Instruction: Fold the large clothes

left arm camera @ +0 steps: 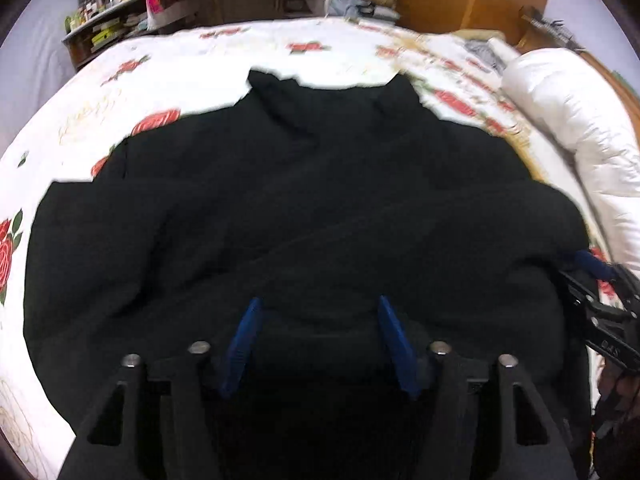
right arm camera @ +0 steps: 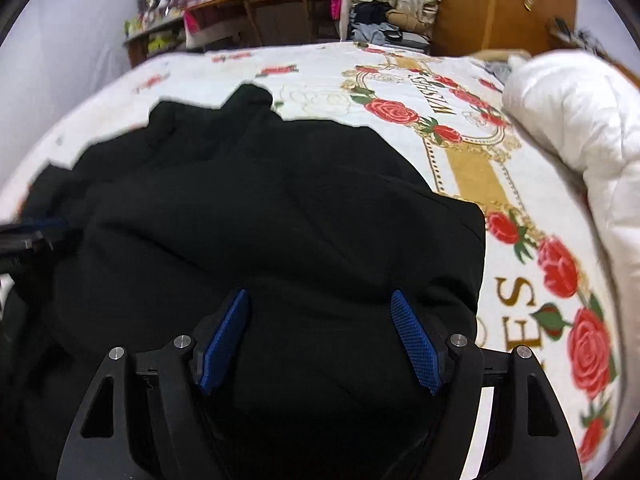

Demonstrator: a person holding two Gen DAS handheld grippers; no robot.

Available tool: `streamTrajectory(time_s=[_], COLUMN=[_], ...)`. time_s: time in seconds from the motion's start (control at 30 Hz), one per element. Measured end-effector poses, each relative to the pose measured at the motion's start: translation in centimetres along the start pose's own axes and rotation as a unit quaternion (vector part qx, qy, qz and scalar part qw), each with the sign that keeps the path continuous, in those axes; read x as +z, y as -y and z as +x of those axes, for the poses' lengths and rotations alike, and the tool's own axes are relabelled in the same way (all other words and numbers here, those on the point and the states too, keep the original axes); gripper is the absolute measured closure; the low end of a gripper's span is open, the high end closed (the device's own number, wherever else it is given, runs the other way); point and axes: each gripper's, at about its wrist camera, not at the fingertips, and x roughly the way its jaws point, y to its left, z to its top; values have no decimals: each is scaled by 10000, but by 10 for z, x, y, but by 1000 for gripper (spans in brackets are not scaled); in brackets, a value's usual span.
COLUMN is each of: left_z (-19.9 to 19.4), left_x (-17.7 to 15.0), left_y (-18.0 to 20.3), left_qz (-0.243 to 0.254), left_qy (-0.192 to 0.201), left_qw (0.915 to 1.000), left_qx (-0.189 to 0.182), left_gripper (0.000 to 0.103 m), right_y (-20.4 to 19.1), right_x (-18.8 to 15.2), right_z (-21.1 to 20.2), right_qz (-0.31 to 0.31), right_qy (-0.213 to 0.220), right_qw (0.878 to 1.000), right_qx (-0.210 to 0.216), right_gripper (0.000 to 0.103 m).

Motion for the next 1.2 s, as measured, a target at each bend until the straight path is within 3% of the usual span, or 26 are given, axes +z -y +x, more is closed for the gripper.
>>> streamTrajectory(time_s=[0.2,0.33,0.5,0.77,0.97,1.1,1.2], left_z=[-16,-55,-116,-173,-189,-188,-185], left_x=[-2,-14,-62,-139,-193,-229,-254], left_y=[-1,-16,-37,-65,-79,-94,-105], left_qz=[-191,-238,8,47,121,-137,-352], left_qy=[145,399,607,589,685,512,277], left_qw=[9997,9984,9977,9977,9963,9958,9950], left_qx=[-57,-317,-315,-318,505,751,897], left_gripper=[32,32,31,31,31,31,31], right_y=[-9,-5,-11,-32,-30,-34,-30], right_x=[-1,-1,-28,-87,-134,-172,-197], right_z=[-5,-53,-126,-191,-226,-235,-236], right_qz=[-245,127,302,228,579,493,567], right_qy=[-227,158,612,533,451,122,-181], right_qw=[9988,9998,9977,9975,9956,9945,9938], right_qx=[-355,-85,-34,-413,-588,-914,-934], right_gripper=[29,29,29,29,29,29,29])
